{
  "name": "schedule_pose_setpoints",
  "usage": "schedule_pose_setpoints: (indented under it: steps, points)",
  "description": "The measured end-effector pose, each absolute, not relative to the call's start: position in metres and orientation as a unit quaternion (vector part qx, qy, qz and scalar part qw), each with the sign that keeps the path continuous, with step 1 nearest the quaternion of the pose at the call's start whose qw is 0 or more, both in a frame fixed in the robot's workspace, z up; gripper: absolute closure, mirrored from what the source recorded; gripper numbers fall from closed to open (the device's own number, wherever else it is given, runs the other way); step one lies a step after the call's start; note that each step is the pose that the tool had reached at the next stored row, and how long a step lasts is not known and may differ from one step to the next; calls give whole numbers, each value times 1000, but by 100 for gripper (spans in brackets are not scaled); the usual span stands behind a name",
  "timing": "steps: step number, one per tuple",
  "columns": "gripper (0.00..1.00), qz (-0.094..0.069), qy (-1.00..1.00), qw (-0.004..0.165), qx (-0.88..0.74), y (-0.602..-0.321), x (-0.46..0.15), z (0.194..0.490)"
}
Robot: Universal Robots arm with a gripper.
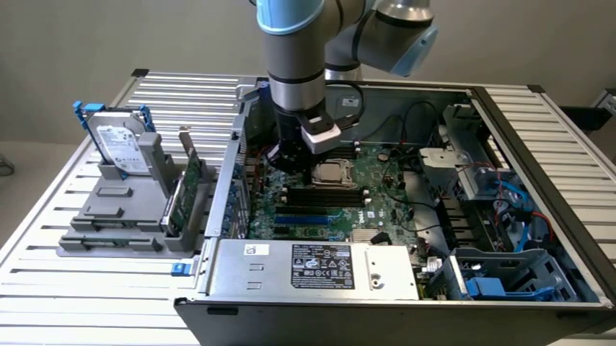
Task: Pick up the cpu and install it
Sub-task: 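Install the first cpu locking lever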
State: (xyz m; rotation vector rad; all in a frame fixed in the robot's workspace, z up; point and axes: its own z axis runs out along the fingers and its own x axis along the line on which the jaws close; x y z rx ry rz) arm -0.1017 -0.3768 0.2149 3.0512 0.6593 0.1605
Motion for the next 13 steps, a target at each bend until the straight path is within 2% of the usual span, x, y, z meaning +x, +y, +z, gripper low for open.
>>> schedule_pose_setpoints:
  steps: [13]
  points:
    - [89,51,199,8,979,-376,-105,211]
